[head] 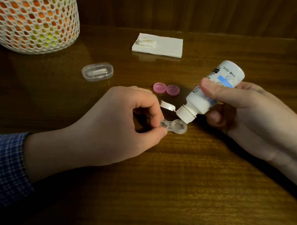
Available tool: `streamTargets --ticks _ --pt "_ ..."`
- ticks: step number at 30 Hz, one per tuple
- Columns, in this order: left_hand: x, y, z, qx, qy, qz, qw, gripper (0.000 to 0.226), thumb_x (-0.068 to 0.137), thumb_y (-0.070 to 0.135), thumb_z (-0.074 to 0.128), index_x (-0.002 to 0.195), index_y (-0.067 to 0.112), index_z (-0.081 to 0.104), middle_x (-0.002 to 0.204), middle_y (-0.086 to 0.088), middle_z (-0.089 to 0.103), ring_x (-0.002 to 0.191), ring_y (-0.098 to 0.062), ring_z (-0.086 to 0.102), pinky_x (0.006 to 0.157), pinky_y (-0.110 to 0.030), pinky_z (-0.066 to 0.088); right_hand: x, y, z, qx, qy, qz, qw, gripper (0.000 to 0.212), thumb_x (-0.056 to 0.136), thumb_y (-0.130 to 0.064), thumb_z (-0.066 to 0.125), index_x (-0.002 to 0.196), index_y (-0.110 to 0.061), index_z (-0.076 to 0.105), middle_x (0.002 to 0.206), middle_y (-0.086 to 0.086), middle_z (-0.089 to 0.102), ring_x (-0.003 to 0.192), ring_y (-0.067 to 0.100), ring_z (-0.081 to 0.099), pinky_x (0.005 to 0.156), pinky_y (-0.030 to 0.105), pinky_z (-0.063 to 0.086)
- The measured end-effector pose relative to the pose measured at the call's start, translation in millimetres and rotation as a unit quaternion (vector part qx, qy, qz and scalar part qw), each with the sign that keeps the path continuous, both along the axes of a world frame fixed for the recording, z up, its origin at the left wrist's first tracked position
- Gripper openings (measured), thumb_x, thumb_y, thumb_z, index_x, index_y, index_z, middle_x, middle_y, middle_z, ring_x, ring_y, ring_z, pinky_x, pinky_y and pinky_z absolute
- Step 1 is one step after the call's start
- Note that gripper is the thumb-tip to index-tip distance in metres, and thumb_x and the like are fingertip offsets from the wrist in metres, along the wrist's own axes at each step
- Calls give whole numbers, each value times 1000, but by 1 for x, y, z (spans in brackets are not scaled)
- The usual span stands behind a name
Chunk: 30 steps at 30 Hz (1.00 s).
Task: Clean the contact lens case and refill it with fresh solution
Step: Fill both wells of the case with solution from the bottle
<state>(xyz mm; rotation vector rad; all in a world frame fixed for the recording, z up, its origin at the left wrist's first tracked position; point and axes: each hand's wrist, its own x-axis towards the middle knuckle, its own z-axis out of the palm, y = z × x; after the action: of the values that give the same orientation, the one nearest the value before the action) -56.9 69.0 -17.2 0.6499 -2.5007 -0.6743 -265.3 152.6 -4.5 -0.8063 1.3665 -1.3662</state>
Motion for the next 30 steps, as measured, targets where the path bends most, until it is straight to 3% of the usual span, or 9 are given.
streamTargets --ticks 30 --pt "0 0 0 3 5 -4 1000 13 79 31 77 74 30 65 87 13 72 90 -4 69 82 -24 54 0 -2 2 21 -16 -13 1000 45 65 -37 80 101 -12 69 76 -2 73 51 3 50 46 13 41"
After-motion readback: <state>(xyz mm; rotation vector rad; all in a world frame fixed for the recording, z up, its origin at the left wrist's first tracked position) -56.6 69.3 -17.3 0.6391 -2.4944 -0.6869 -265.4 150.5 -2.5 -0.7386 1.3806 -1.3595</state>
